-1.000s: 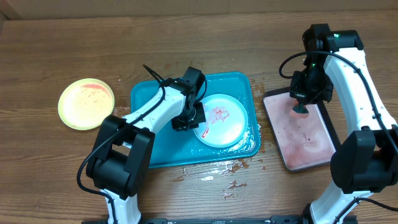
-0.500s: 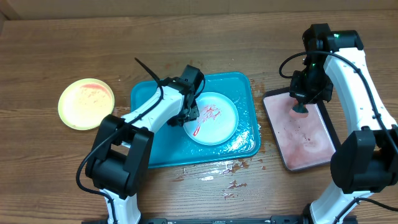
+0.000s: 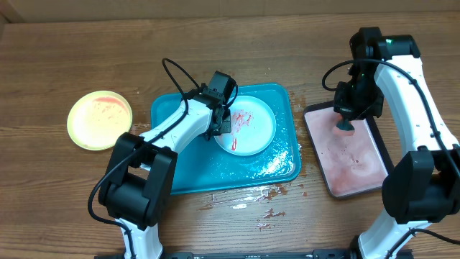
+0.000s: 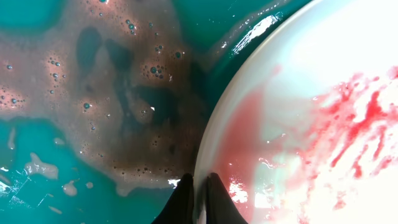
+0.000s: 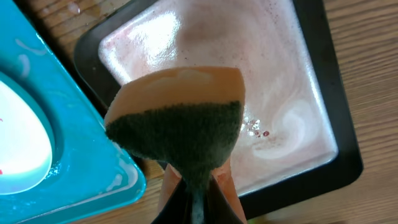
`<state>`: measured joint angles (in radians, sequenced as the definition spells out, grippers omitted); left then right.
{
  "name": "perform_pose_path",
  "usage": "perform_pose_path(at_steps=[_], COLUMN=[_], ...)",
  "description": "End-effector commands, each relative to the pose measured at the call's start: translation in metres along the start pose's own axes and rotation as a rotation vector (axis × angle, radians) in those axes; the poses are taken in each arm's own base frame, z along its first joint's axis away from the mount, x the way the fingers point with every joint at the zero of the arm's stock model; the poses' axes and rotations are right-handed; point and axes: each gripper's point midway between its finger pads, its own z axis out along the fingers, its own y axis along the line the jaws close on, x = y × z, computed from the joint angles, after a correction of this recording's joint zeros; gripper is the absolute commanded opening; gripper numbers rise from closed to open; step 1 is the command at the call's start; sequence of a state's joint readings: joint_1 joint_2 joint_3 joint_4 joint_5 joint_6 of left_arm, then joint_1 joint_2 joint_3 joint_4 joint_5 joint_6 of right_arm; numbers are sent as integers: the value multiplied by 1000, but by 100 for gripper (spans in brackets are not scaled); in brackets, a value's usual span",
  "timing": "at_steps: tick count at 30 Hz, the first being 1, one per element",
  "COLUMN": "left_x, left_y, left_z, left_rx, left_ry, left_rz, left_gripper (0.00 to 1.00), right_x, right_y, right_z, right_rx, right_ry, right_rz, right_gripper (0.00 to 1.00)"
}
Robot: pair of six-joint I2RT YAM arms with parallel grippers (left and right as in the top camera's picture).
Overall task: Clean dirty plates on tray and stack at the side
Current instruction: 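Bring the sponge with the right gripper onto the white plate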
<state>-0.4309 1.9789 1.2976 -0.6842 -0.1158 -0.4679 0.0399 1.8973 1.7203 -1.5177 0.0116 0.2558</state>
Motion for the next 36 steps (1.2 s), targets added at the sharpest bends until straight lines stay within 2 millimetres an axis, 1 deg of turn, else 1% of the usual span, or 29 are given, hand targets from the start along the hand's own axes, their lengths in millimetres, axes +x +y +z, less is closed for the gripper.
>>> perform_pose_path(at_steps=[1,3,5,6,7,8,10,14,17,21,23,27,30,36], left_x=[30,32,33,32,33,33,34,39,40,37,34,28,24,20], left_y=[18,12,-1,-11,-17,-35,-44,-53,-51,-45,-40,-30,-23,-13], left_z=[24,24,24,24,23,20,17,14,14,15,16,18,19,22], left_rx=[-75,-44,25,83,118,226,282,343,334,320,309,295,284,245], left_ry=[108,120,133,141,146,155,160,176,182,192,191,188,185,178], left_rz=[-46,-77,-70,-38,-17,59,99,148,136,56,15,-48,-85,-173], left_gripper=[4,4,4,4,4,4,4,4,4,4,4,4,5,5], right_x=[4,9,15,18,19,20,21,26,27,23,19,15,18,30], right_y=[24,48,80,97,105,123,136,158,166,170,172,176,182,195], right_z=[-5,-9,-18,-23,-26,-30,-32,-37,-33,-19,-11,13,31,78], right_rx=[-138,-262,-418,-488,-519,-564,-594,-664,-668,-660,-659,-669,-704,-703], right_ry=[10,21,20,11,4,-17,-33,-40,-24,26,32,68,114,178], right_rz=[-96,-181,-296,-348,-370,-409,-439,-485,-470,-383,-368,-308,-242,-39], right_gripper=[4,4,4,4,4,4,4,4,4,4,4,4,4,4])
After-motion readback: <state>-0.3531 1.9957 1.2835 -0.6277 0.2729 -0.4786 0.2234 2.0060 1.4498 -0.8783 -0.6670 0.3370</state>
